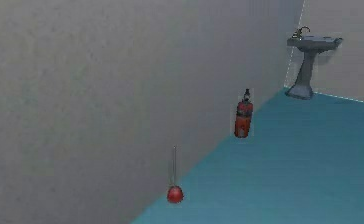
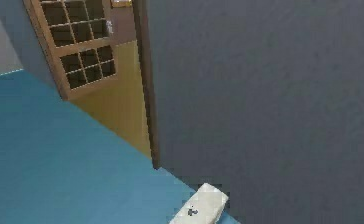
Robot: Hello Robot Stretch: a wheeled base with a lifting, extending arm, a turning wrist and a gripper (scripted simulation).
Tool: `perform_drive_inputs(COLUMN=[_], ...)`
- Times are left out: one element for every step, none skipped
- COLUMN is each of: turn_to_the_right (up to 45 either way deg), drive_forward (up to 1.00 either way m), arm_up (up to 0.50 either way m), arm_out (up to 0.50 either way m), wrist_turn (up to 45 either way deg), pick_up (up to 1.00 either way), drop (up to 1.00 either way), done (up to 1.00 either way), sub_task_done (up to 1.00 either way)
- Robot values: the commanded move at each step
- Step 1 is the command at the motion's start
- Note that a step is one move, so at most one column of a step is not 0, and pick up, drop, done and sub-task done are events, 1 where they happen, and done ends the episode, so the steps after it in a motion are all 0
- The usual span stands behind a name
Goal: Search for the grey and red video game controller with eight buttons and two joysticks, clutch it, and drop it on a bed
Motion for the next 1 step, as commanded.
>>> perform_drive_inputs(turn_to_the_right=[33.0], drive_forward=[0.00], arm_up=[0.00], arm_out=[0.00], wrist_turn=[0.0], pick_up=[0.00], drop=[0.00], done=[0.00], sub_task_done=[0.00])
